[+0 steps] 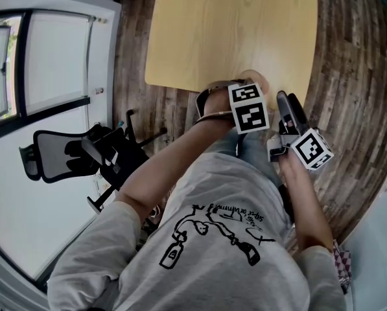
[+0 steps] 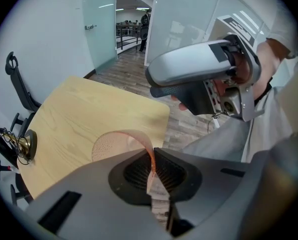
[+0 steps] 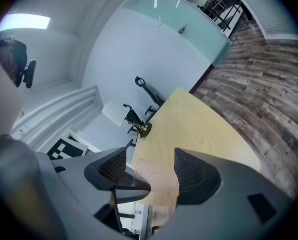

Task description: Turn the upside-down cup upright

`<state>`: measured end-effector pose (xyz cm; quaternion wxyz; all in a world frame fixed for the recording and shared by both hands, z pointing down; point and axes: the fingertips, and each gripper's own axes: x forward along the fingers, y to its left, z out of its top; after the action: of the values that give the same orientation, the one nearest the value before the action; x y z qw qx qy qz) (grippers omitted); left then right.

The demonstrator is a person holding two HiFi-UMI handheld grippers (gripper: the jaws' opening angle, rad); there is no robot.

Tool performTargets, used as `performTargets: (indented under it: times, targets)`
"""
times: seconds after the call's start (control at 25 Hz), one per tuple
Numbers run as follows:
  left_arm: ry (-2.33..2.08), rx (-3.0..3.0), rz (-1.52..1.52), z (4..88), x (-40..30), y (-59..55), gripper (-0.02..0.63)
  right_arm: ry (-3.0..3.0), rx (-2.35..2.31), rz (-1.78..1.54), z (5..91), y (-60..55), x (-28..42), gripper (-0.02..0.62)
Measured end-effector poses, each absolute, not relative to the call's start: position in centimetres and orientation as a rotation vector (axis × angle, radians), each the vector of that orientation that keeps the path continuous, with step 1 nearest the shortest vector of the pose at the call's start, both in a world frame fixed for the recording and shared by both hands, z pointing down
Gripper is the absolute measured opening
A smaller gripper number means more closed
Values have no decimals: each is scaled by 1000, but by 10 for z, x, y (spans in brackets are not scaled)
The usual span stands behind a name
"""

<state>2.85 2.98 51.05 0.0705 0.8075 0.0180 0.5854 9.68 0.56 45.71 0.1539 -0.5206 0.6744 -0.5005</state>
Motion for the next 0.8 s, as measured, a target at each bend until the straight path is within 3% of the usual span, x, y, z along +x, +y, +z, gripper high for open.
performTargets:
  times: [0.8]
  targets:
    - [142, 2376, 2108, 534, 23, 16, 21, 1935, -1504, -1467, 465, 6, 98, 307]
